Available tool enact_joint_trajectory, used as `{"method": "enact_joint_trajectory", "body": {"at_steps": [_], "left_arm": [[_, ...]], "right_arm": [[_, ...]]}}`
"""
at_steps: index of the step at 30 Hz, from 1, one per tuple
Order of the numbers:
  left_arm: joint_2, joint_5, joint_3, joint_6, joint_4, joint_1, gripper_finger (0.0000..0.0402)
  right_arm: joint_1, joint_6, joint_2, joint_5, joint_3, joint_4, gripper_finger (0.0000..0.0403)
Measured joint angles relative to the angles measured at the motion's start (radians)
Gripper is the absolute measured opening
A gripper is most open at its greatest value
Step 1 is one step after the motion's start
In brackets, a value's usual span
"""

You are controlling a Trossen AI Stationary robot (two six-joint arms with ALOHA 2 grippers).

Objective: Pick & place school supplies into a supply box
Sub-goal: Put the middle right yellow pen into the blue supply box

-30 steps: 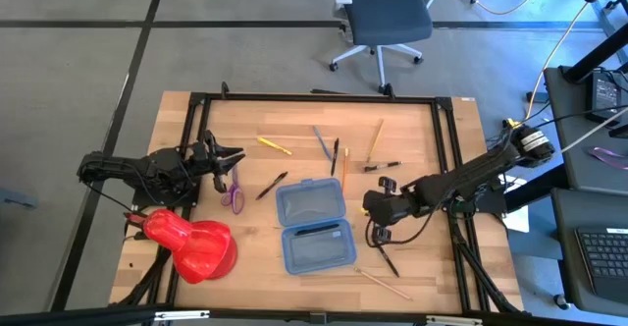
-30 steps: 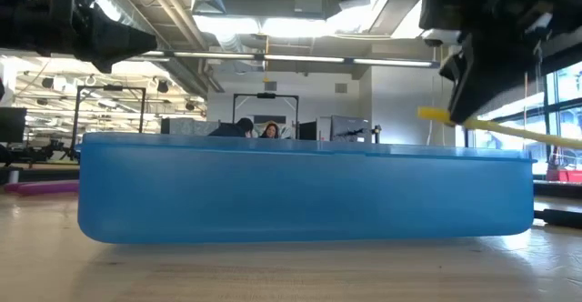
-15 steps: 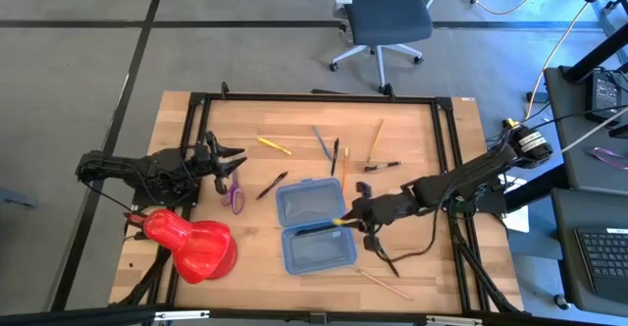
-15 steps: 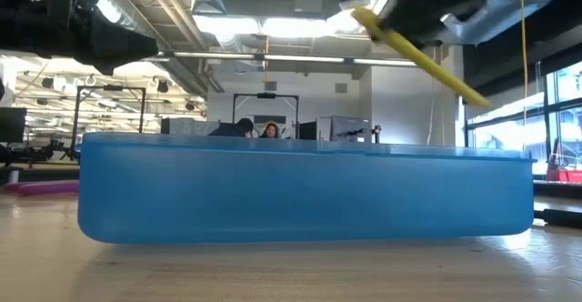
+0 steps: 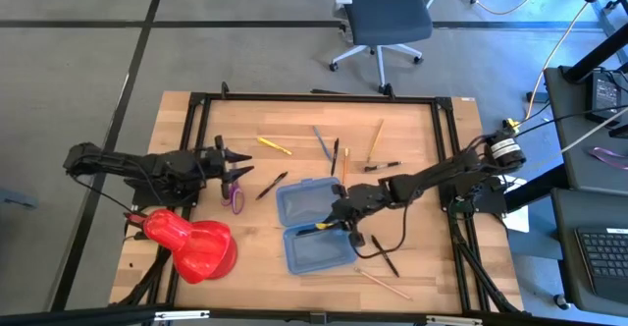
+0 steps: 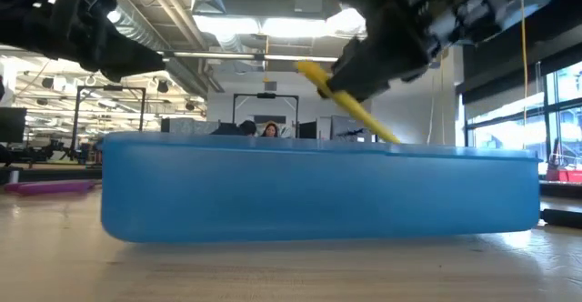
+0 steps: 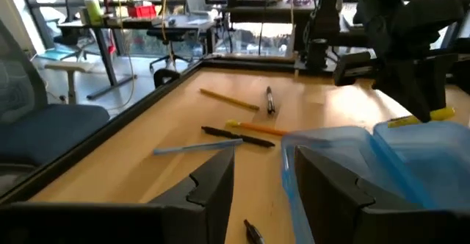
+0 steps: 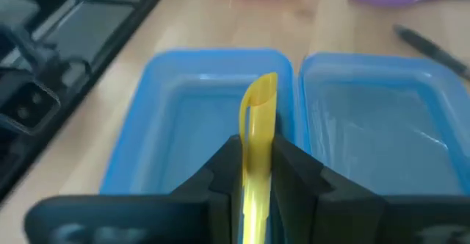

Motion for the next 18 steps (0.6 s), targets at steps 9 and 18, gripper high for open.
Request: {"method": "enact_joint_trajectory", "body": {"at_steps": [9, 18], "left_arm": [[0.279, -0.02, 0.15, -0.139, -0.135, 0.059, 0.0132], [0.541, 0.197, 0.276, -0.176, -0.208, 0.203, 0.0129]], "right_arm": [[-0.029, -0.071, 0.051, -0.053, 0.035, 0.005, 0.0069], [-0.028, -0.081, 0.115, -0.101, 0.063, 0.004, 0.0069]]}}
